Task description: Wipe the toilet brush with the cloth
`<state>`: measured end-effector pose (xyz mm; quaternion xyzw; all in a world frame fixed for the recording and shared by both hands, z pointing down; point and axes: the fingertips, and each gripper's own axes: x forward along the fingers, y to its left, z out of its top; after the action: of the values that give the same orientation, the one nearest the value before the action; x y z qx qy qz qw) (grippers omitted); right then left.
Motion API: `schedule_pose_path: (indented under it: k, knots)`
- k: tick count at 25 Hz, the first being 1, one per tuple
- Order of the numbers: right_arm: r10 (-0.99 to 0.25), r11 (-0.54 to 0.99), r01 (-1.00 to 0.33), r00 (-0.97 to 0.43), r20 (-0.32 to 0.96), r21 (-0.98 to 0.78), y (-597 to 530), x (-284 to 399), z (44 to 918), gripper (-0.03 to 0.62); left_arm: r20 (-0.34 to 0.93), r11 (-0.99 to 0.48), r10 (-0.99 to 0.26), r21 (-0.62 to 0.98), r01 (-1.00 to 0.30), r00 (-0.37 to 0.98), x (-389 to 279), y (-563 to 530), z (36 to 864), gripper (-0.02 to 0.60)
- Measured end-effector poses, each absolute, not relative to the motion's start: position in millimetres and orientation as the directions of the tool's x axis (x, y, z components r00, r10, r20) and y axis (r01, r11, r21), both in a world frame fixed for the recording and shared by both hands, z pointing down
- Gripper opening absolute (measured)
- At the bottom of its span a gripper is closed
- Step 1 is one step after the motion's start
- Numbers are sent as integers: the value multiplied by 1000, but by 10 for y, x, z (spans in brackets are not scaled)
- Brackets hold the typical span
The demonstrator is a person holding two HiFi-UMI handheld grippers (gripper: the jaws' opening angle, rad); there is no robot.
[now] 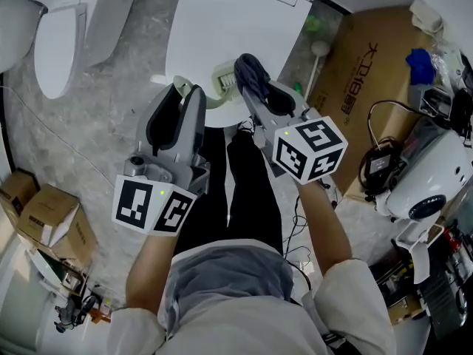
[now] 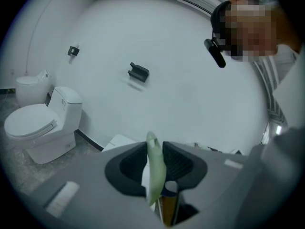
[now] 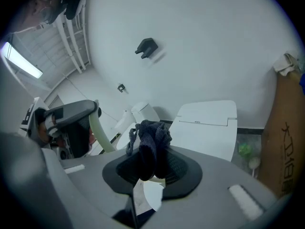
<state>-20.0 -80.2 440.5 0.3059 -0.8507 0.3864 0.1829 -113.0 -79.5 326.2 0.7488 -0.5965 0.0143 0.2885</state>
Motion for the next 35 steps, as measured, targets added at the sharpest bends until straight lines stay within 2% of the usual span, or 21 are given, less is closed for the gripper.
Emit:
schedule_pose_path:
  k: [7, 16, 23, 35]
  knots:
    - [-284, 475, -629, -772, 569, -616, -894, -374, 4893, 73, 349, -110, -895, 428, -897, 277, -1134, -814, 3303, 0]
    - [-91, 575, -528, -801, 592, -625, -884, -759, 5386, 80, 338, -105, -900, 447, -889, 276, -1179, -810, 3297, 0]
    - [-10, 602, -516, -768, 640, -610, -934, -869, 5682, 80, 331, -109, -902, 447, -888, 277, -1174, -805, 3302, 0]
    - [90, 561, -523, -732, 675, -642, -1057, -915, 5820, 80, 309, -115, -910, 455, -883, 278, -1171, -797, 3307, 0]
